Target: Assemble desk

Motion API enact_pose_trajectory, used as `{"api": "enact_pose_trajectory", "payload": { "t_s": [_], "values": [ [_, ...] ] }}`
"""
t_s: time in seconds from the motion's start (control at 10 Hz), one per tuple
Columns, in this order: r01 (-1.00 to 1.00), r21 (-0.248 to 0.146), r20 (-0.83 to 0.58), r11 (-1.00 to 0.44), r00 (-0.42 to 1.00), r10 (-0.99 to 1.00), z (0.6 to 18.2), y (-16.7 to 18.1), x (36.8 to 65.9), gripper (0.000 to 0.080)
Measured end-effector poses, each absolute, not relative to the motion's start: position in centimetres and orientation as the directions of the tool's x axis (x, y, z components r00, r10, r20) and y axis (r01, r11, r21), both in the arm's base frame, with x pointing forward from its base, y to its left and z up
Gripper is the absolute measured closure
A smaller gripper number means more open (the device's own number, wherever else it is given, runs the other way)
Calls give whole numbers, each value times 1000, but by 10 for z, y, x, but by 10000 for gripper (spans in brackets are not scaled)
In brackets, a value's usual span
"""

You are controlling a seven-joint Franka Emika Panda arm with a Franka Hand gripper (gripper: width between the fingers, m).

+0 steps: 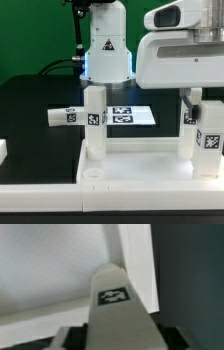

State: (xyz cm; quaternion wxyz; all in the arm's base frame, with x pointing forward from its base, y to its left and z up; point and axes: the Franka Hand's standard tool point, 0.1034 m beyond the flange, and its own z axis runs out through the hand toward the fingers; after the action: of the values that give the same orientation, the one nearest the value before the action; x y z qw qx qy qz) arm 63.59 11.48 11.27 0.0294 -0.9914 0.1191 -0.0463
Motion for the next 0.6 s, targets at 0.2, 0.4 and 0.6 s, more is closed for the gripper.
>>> {"api": "enact_pose_trajectory", "payload": {
  "t_s": [0.2,0.4,0.6],
  "values": [
    [-428,-85,70,-900,898,-434,113,111,637,515],
    [-800,-106,17,-591,592,-806,111,116,634,515],
    [-906,-116,-24,-406,411,-911,111,116,634,515]
  ]
}}
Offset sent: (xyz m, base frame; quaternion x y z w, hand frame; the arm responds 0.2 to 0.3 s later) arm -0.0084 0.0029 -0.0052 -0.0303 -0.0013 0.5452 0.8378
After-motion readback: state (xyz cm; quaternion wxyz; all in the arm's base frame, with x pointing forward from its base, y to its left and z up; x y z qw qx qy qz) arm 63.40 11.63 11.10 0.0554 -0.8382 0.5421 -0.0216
